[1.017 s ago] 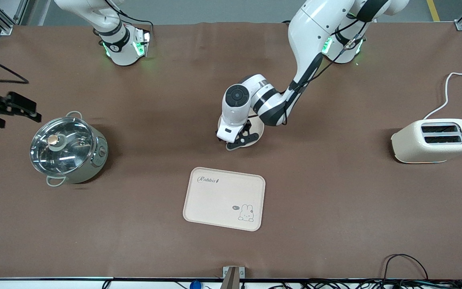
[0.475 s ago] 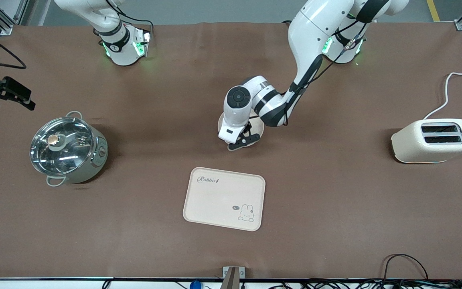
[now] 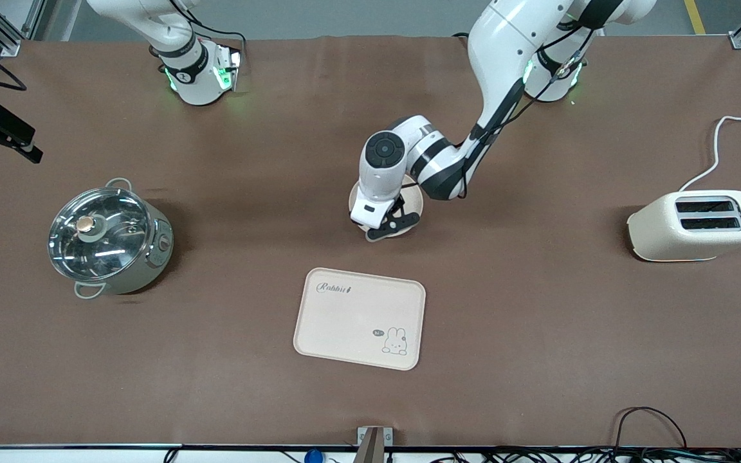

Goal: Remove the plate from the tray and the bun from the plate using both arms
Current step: 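Carry the bun with the left gripper toward the toaster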

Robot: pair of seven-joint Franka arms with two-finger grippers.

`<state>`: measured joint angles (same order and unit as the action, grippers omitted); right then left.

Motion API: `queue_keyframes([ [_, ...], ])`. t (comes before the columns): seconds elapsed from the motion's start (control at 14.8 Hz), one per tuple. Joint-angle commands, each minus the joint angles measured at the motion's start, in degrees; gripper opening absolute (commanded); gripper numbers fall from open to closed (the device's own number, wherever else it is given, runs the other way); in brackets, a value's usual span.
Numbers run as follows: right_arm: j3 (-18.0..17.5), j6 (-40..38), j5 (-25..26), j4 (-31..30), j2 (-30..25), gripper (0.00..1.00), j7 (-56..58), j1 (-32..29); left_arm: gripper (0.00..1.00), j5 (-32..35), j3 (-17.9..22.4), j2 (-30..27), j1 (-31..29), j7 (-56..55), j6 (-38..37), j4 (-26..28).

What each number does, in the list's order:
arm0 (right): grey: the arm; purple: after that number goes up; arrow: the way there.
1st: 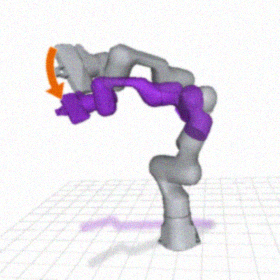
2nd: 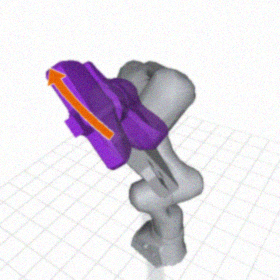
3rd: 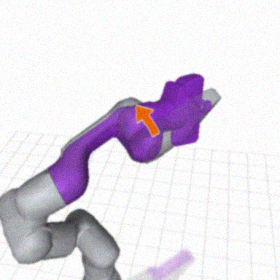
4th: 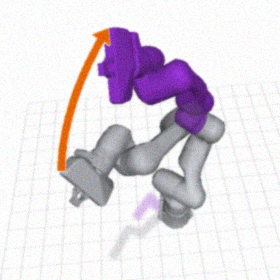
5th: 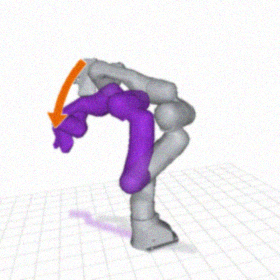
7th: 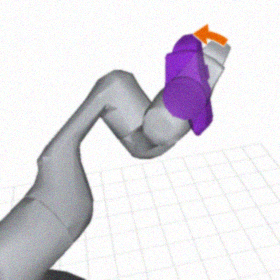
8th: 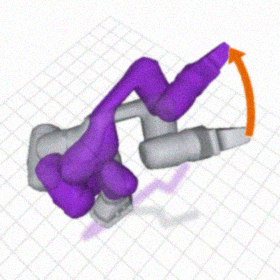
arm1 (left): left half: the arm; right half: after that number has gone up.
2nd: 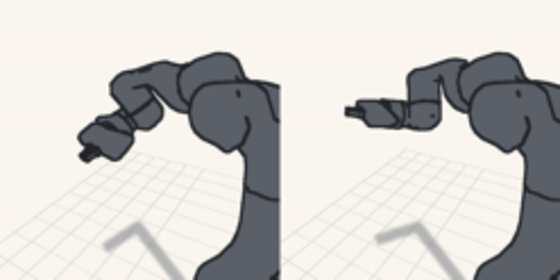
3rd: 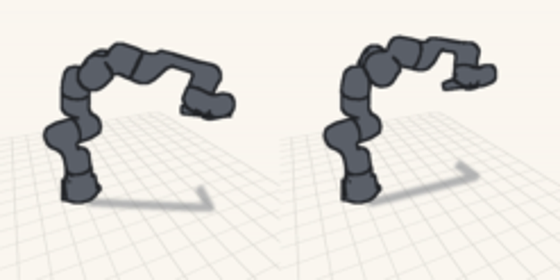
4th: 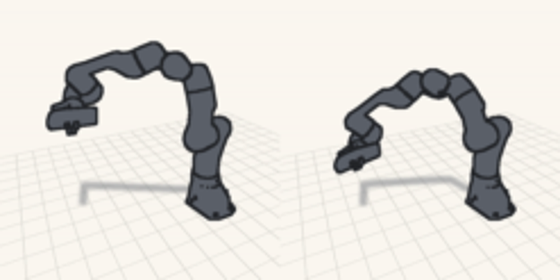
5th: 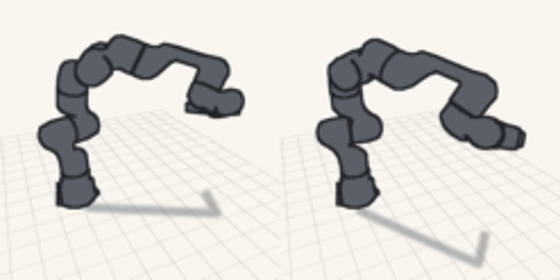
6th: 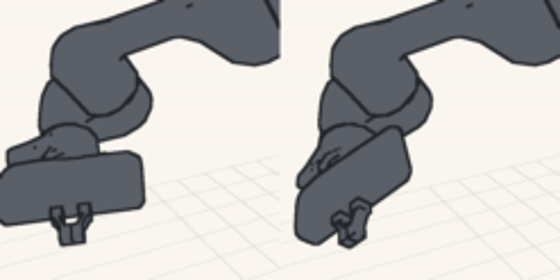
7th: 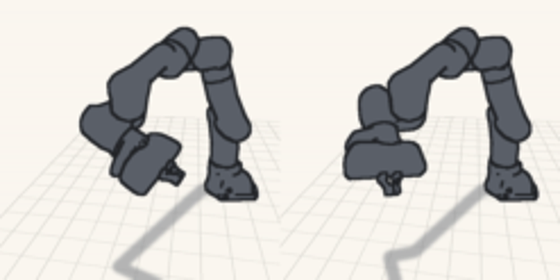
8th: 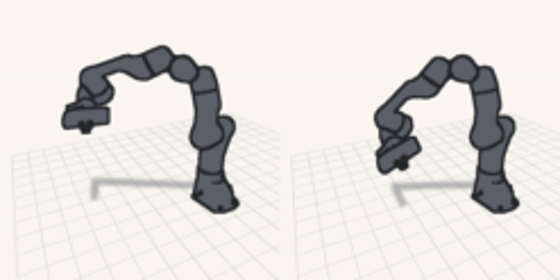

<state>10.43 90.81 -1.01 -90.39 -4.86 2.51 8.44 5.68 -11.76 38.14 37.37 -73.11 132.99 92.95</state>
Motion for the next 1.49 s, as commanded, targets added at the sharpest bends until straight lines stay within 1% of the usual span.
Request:
queue_keyframes([
  [0.0,-0.4,-1.3,-0.5,2.0,1.3,1.00,-0.9,-0.9,0.33,1.3,0.0,-5.4,-2.9,-0.9,-4.0,0.9],
  [0.14,-0.4,-1.9,-1.3,2.2,1.7,1.00,-1.4,-0.9,0.33,1.5,0.0,-7.4,-6.9,0.2,-5.8,0.8],
  [0.34,-0.4,-1.9,-1.4,2.5,1.9,1.00,-1.6,-1.2,0.32,1.5,0.0,-8.6,-13.5,7.0,-6.9,1.0],
  [0.54,-0.3,-2.2,-1.1,2.4,1.9,1.00,-1.4,-1.1,0.31,1.4,0.0,-8.5,-19.6,14.1,-8.4,1.0],
  [0.81,-0.3,-2.2,-0.7,2.2,1.9,1.00,-1.2,-0.6,0.31,1.5,0.0,-6.2,-26.6,20.5,-8.6,2.5],
  [1.22,-0.3,-2.4,-0.7,2.0,1.8,1.00,-1.2,-0.5,0.31,1.5,0.1,-3.2,-30.9,21.8,-8.6,2.6],
  [1.42,-0.3,-3.3,-0.7,2.0,1.8,1.00,-1.5,-0.5,0.33,1.5,0.4,-1.1,-31.4,22.0,-8.0,2.1],
])
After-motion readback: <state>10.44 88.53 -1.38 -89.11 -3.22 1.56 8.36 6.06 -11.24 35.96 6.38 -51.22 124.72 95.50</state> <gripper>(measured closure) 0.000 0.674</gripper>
